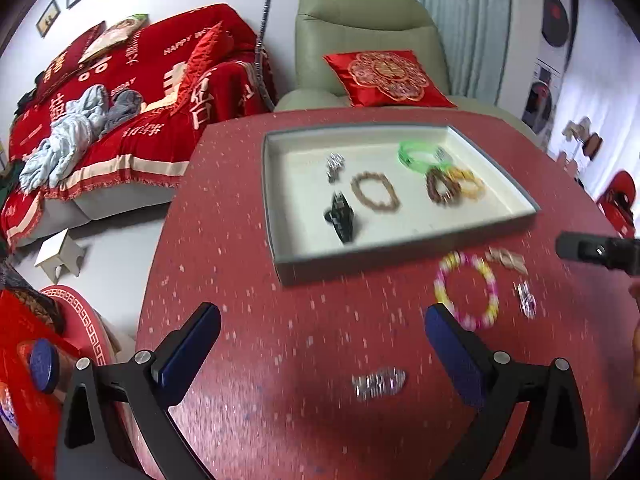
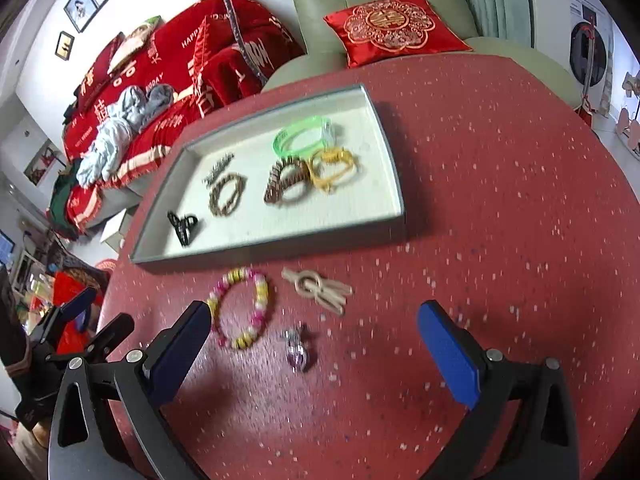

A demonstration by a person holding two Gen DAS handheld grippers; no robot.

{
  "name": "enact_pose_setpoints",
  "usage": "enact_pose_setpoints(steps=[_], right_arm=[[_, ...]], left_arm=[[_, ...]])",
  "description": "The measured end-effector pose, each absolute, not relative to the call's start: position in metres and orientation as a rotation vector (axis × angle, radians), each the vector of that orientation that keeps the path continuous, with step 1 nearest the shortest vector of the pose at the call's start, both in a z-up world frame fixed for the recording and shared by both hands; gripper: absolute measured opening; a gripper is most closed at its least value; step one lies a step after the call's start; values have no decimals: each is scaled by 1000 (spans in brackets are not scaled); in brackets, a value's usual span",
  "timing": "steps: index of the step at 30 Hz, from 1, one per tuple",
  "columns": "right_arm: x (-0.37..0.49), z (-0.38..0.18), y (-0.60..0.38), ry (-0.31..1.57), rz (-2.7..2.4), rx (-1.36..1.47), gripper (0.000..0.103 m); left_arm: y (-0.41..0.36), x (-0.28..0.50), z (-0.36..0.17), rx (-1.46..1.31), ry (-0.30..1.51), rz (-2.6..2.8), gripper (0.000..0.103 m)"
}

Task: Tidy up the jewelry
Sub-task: 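Move the right tool to the pink heart pendant while the left tool moves to the silver heart pendant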

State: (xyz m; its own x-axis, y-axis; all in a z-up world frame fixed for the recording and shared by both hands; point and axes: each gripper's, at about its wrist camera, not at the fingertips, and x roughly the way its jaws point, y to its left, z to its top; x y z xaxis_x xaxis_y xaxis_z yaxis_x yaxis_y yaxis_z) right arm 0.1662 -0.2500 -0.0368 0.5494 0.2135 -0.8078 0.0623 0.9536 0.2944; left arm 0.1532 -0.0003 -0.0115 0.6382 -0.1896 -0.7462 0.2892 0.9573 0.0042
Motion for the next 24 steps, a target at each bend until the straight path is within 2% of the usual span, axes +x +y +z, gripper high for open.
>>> enact_pose_setpoints(steps=[7,24], right_arm=[[151,-54,-236,1038,82,255,103],[152,-63,-211,1059,56,144,100]], left_arm=[[-1,128,-25,195,844,-334,103],[-10,132,-39,258,877,-398,101]])
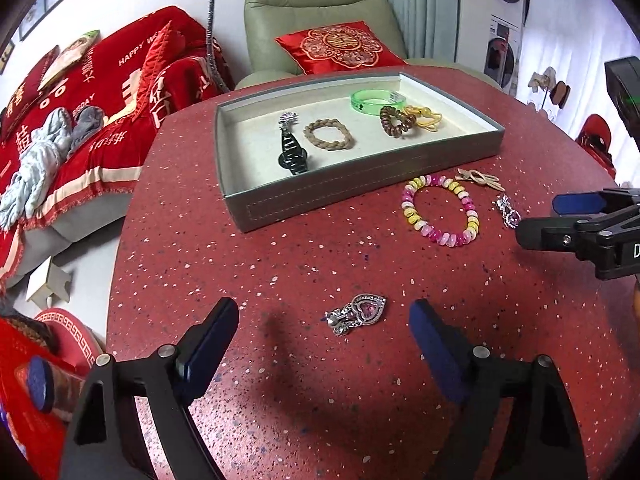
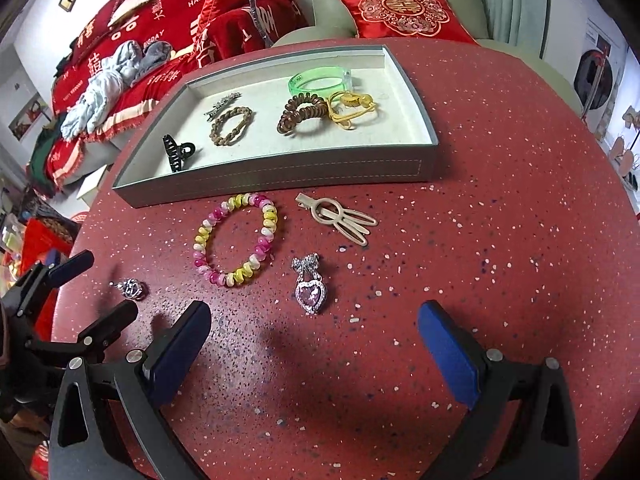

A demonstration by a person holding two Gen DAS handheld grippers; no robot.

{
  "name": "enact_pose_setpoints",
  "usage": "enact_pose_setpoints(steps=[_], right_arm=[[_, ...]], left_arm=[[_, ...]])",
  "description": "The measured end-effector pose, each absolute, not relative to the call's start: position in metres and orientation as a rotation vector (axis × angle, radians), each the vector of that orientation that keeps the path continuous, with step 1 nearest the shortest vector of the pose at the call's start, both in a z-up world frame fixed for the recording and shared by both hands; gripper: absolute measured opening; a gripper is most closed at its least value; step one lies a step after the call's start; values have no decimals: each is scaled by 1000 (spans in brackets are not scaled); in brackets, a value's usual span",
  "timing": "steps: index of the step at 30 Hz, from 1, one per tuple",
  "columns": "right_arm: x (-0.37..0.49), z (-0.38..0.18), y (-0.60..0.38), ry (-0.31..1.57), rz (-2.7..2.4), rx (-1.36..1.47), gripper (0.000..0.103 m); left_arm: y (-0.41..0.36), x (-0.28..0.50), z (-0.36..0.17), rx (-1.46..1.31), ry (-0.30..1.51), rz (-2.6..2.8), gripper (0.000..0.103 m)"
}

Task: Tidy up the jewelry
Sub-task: 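Move the right tool to the pink heart pendant while the left tool moves to the silver heart pendant, then grasp the pink heart pendant with the right tool while the left tool grasps the silver heart pendant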

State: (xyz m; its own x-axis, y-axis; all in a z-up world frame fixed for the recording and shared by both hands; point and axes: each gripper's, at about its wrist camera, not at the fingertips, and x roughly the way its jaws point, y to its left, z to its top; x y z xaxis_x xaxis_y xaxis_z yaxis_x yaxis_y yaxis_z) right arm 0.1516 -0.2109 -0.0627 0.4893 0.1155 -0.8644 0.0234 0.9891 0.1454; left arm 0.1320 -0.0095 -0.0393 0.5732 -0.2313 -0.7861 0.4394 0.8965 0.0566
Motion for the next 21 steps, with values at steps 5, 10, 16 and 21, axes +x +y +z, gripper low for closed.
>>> enact_pose_setpoints(steps=[5,10,16,21], right_arm=[[160,-69,-204,1081,49,118,79],[164,-69,-196,1070,31,52,68],[165,-68,-190,1062,14,-9,47],[164,-67,-189,1054,16,-9,24]], left_arm=[[-15,134,-43,285,889,-430,97],[-18,135,-45,294,893,-454,94],[-20,136,-45,276,909,-482,78],[-20,134,-44,262,914,-508,62]])
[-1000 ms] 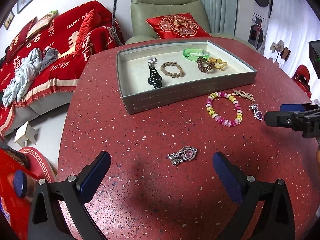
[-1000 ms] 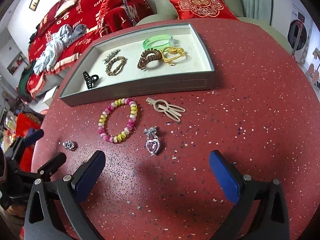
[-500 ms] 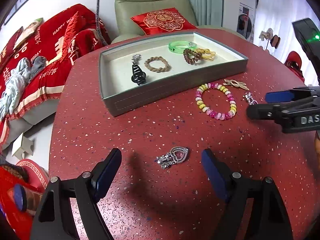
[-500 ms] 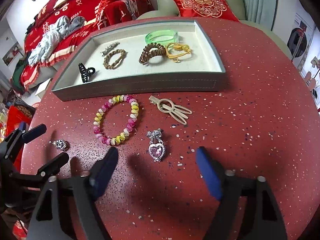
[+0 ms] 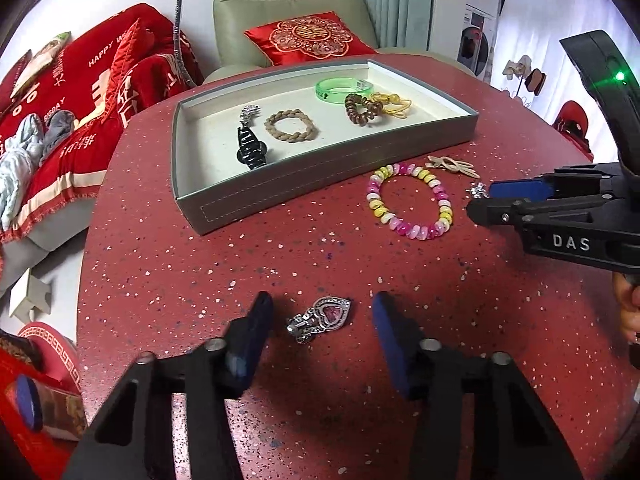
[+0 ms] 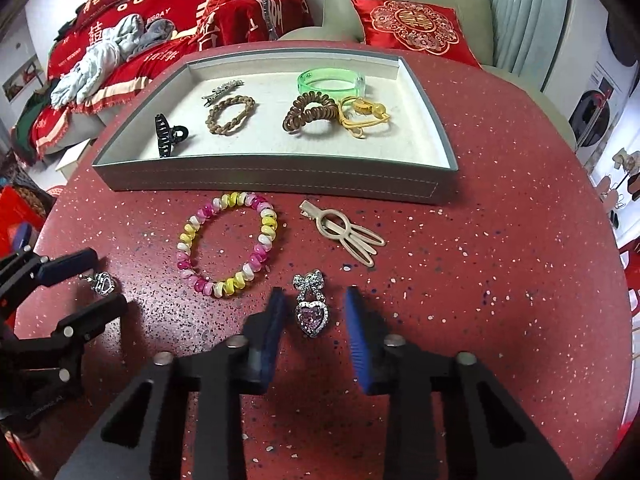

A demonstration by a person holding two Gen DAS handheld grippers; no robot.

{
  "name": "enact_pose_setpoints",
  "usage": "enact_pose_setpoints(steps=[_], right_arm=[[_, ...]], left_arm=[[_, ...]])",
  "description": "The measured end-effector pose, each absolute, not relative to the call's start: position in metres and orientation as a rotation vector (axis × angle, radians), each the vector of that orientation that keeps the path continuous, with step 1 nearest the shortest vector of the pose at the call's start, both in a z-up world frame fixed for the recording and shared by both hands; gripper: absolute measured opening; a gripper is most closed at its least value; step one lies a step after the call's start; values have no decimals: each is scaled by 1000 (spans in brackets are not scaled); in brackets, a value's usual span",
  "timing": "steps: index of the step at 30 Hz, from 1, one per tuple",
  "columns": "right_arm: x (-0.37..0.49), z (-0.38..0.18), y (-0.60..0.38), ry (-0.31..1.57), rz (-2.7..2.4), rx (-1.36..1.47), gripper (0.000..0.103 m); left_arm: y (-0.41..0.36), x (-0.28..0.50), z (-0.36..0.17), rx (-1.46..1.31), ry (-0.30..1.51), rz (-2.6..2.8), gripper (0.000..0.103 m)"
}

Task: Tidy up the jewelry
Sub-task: 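Grasp the pink heart pendant with the right tool while the left tool grasps the silver heart pendant, then carry the pink pendant into the tray with the right tool while the left tool carries the silver pendant there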

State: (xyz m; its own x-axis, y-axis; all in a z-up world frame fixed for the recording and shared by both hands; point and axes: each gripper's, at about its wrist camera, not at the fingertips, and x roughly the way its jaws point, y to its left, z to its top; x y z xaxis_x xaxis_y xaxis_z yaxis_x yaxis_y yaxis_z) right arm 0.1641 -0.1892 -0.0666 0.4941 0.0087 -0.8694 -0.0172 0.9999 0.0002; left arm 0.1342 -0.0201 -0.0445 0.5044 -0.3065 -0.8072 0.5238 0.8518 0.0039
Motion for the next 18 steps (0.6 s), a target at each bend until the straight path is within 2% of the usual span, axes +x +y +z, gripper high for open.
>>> enact_pose_setpoints(steps=[2,6,7,18], right_arm=[[164,-67,-190,1052,16,-5,20],[163,-67,-191,1050,18,9,20],[163,-66,-193,1049,19,19,20],[157,-58,-203,1024,43,79,20]], left_arm=[[-20,134,-44,260,915,-509,55],[-19,134,-43,252,916,-507,48],[-19,134,-43,253,915,-506,36],[-7,138,-41,170,935,-490,36]])
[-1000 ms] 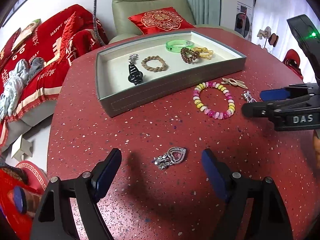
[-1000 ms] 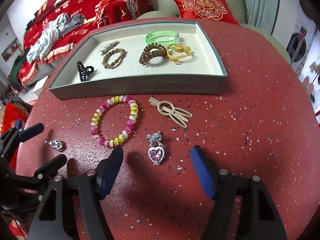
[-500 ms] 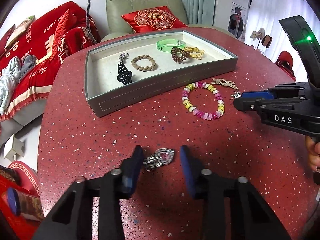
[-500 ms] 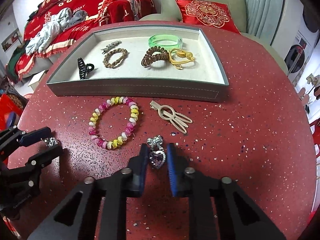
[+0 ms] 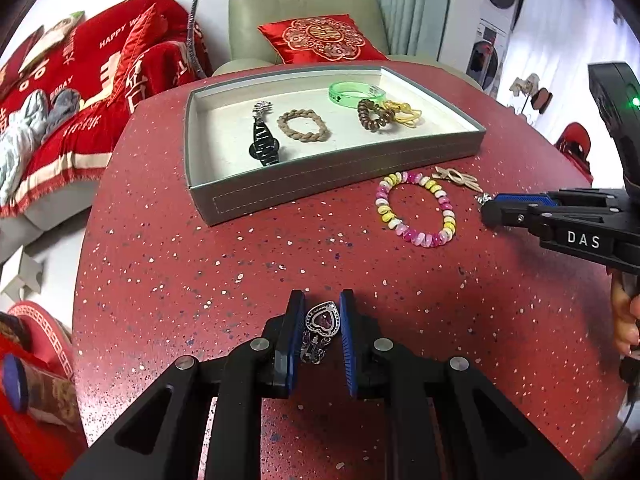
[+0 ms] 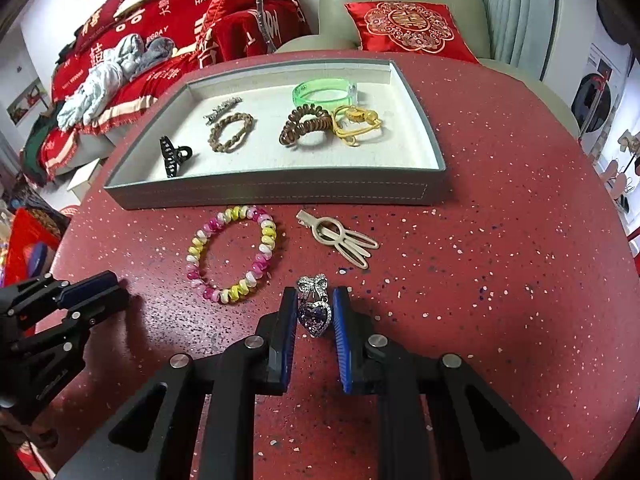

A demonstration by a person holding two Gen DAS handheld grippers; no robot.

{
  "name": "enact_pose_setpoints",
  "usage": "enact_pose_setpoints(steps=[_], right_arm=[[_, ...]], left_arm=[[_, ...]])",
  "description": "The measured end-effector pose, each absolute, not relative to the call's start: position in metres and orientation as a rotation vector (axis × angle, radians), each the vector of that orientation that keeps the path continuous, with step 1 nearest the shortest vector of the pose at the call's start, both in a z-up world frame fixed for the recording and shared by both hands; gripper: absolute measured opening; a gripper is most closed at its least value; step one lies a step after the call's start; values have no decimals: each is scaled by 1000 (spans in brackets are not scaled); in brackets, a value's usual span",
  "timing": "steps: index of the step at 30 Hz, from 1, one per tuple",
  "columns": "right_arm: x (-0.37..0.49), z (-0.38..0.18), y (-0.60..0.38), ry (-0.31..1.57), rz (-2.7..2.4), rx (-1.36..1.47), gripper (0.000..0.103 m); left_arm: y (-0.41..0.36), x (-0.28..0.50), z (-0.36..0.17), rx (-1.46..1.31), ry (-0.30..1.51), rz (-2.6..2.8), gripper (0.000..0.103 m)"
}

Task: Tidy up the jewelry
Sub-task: 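Carry the pink pendant into the tray with the right tool while the left tool carries the silver pendant there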

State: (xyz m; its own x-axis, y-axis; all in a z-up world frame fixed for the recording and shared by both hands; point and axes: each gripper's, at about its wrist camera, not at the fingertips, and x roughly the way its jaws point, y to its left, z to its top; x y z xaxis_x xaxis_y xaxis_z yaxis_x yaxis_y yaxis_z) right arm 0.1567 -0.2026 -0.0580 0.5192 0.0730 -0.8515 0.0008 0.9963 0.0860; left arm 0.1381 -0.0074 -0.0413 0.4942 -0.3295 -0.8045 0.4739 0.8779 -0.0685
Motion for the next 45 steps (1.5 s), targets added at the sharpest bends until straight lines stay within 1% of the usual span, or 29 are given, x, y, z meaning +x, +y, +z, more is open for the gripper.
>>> enact_pose_setpoints(steps=[9,27,38,45], right_arm=[[154,-53,-205,1015,72,109,20],[162,-24,-219,960,104,170,20],[198,5,-229,910,114,189,20],[235,8,-238,917,120,242,20]], left_arm=[[-6,139,-34,143,929,-492,36],[-12,146,-13,115,891,-493,36],[-20,175,7,76,863,-461,36],[-23,207,23,58,816,-424,36]])
